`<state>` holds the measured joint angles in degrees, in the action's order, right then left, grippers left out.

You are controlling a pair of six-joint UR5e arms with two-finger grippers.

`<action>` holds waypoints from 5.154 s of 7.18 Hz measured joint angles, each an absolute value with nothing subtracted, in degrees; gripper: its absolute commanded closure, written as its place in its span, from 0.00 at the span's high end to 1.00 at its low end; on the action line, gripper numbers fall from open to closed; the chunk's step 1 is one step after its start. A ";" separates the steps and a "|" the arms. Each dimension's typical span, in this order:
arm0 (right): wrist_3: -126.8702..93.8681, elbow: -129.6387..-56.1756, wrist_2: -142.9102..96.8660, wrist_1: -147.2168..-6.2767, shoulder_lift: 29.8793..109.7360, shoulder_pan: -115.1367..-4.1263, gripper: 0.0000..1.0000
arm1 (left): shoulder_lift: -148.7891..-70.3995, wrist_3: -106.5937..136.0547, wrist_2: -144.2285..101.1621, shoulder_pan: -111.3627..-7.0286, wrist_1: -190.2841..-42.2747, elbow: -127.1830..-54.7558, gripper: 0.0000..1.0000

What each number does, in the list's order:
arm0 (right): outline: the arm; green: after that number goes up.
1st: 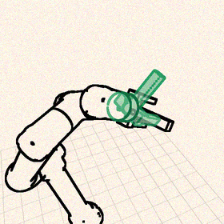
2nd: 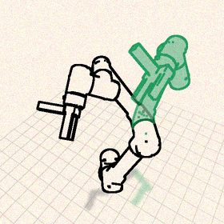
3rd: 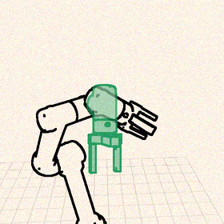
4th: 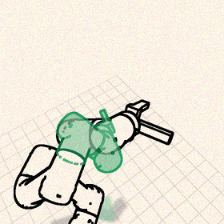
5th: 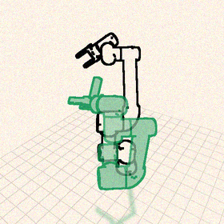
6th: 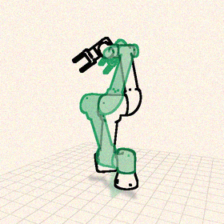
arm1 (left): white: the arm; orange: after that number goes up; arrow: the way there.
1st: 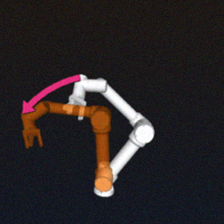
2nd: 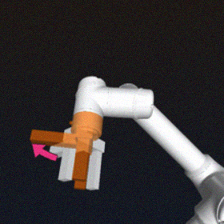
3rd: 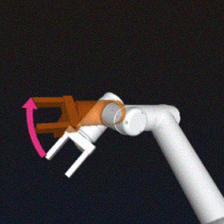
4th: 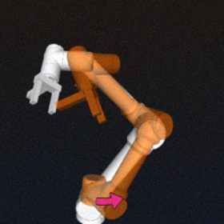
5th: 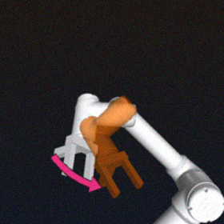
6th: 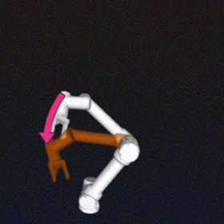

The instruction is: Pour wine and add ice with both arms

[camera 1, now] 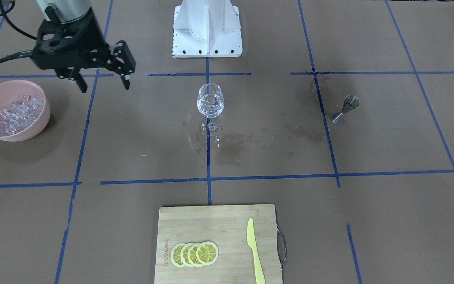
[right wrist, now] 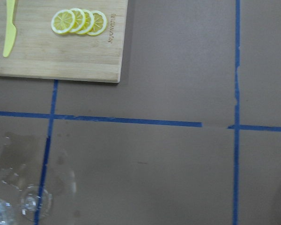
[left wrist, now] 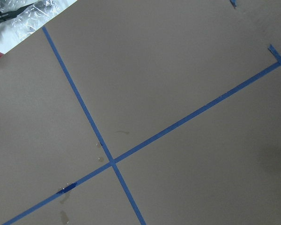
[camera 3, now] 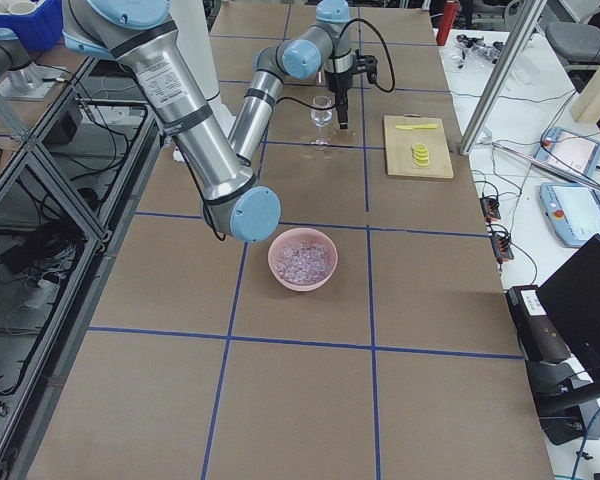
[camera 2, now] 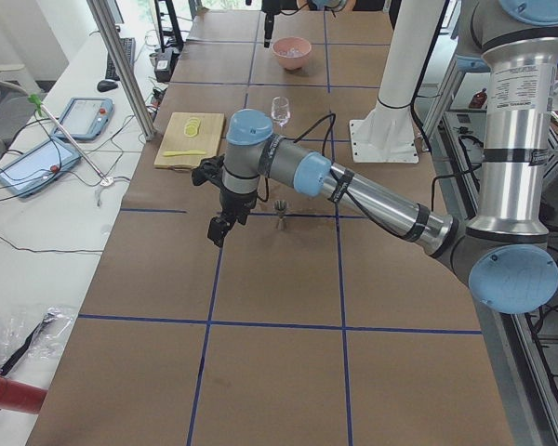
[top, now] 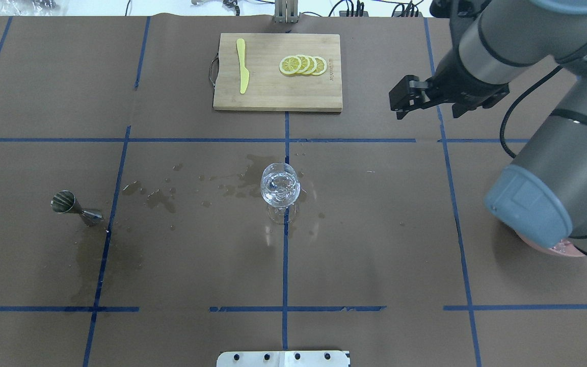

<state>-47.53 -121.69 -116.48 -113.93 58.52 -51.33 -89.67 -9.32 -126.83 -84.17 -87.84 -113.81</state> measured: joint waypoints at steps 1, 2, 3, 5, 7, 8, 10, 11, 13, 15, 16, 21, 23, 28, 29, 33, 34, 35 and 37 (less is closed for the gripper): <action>-40.04 -121.53 -118.07 -114.55 61.56 -54.28 1.00 | -89.83 -9.30 -129.03 -86.19 -87.77 -111.67 1.00; -31.70 -121.09 -119.33 -114.80 64.99 -57.57 1.00 | -89.87 -9.24 -131.38 -88.00 -87.71 -109.42 1.00; -23.82 -120.22 -120.66 -114.82 68.37 -60.96 1.00 | -89.88 -9.18 -133.01 -89.09 -87.64 -107.95 1.00; -6.97 -116.51 -123.32 -114.45 75.01 -69.11 1.00 | -89.84 -9.13 -133.99 -89.85 -87.63 -107.09 1.00; 9.52 -108.95 -129.07 -114.11 78.79 -78.64 1.00 | -89.75 -9.29 -134.07 -90.23 -87.67 -107.00 1.00; 15.46 -104.37 -131.51 -113.90 79.55 -82.87 1.00 | -89.49 -9.50 -133.98 -90.30 -87.69 -106.98 1.00; 19.32 -97.87 -133.61 -111.94 80.48 -87.44 1.00 | -88.95 -9.74 -133.75 -90.35 -87.78 -106.01 1.00; 19.05 -95.97 -133.89 -108.65 81.09 -88.03 1.00 | -88.84 -9.80 -133.71 -90.35 -87.89 -105.28 1.00; 18.35 -89.53 -134.22 -97.91 83.07 -88.65 1.00 | -88.43 -9.82 -133.74 -90.35 -88.09 -103.72 1.00; 15.38 -86.82 -134.92 -92.59 84.79 -89.64 1.00 | -88.36 -9.71 -133.76 -90.31 -88.13 -102.13 1.00; 13.69 -86.53 -135.46 -91.89 85.11 -90.61 1.00 | -88.39 -9.56 -133.77 -90.28 -88.02 -101.13 1.00; 10.16 -86.50 -136.74 -91.48 85.70 -94.02 1.00 | -88.50 -6.09 -134.02 -90.26 -88.42 -95.78 1.00; 9.73 -86.59 -136.53 -91.42 85.82 -94.07 1.00 | -88.50 -5.90 -134.13 -90.26 -88.49 -95.32 1.00; 9.56 -86.77 -136.41 -91.33 85.73 -94.06 1.00 | -88.51 0.50 -134.19 -90.27 -89.78 -95.81 1.00; 9.52 -86.80 -136.41 -91.32 85.68 -94.06 1.00 | -88.50 1.87 -134.16 -90.27 -90.29 -95.79 1.00; 9.49 -86.83 -136.40 -91.32 85.58 -94.10 1.00 | -88.56 2.80 -134.12 -90.26 -91.04 -95.96 1.00; 9.49 -86.83 -136.41 -91.33 85.52 -94.10 1.00 | -88.58 2.83 -134.12 -90.27 -91.05 -95.97 1.00; 9.49 -86.83 -136.40 -91.37 85.44 -94.10 1.00 | -88.62 2.87 -134.12 -90.27 -91.08 -95.97 1.00; 9.49 -86.78 -136.41 -91.39 85.42 -94.10 1.00 | -88.79 2.88 -134.12 -90.27 -91.13 -95.97 1.00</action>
